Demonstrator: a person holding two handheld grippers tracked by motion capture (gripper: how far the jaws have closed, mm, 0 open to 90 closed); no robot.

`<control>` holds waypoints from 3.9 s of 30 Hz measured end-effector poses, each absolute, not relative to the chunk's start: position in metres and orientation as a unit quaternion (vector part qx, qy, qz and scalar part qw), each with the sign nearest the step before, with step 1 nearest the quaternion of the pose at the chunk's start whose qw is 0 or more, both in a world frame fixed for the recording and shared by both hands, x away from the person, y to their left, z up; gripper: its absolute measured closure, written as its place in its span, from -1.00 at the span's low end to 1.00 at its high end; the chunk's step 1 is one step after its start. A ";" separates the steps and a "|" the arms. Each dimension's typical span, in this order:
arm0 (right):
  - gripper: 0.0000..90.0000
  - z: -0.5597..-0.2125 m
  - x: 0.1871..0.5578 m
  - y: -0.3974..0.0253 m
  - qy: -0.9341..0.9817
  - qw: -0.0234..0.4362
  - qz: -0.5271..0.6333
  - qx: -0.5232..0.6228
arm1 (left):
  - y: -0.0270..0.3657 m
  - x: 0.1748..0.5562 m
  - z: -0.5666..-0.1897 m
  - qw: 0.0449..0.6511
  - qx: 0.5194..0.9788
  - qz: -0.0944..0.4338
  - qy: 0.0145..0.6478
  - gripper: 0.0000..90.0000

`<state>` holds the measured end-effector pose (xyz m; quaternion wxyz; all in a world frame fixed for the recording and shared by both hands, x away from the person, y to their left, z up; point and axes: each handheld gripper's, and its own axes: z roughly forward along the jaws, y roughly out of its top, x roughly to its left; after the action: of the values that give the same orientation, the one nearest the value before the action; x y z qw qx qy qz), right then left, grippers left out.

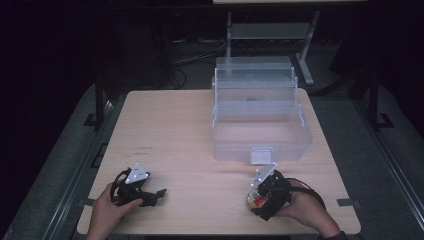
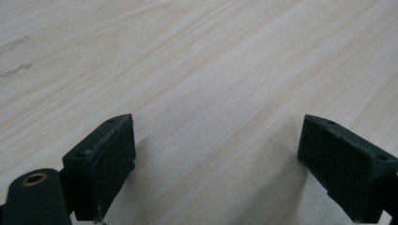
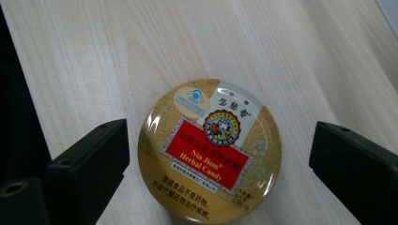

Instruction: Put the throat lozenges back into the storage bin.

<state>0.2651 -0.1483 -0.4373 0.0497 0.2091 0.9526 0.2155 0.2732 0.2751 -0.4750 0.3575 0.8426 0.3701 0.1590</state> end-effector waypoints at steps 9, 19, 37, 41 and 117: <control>-0.88 -0.442 0.263 -0.144 0.956 0.046 0.205 0.205 | 0.275 0.273 -0.475 0.358 0.843 0.159 0.370 -0.76; -0.82 -0.447 0.262 -0.140 0.960 0.036 0.197 0.197 | 0.275 0.273 -0.475 0.357 0.843 0.159 0.370 -0.76; -0.64 -0.449 0.261 -0.140 0.963 0.035 0.192 0.184 | 0.275 0.273 -0.475 0.358 0.843 0.159 0.370 -0.76; -0.58 -0.449 0.260 -0.140 0.964 0.033 0.191 0.183 | 0.275 0.273 -0.475 0.358 0.843 0.159 0.370 -0.76; -0.56 -0.402 0.272 -0.159 0.954 0.045 0.209 0.209 | 0.275 0.273 -0.475 0.357 0.843 0.158 0.370 -0.76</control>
<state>0.2722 -0.1593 -0.4017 0.0446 0.2092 0.9543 0.2089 0.2732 0.2751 -0.4748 0.3566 0.8430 0.3702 0.1584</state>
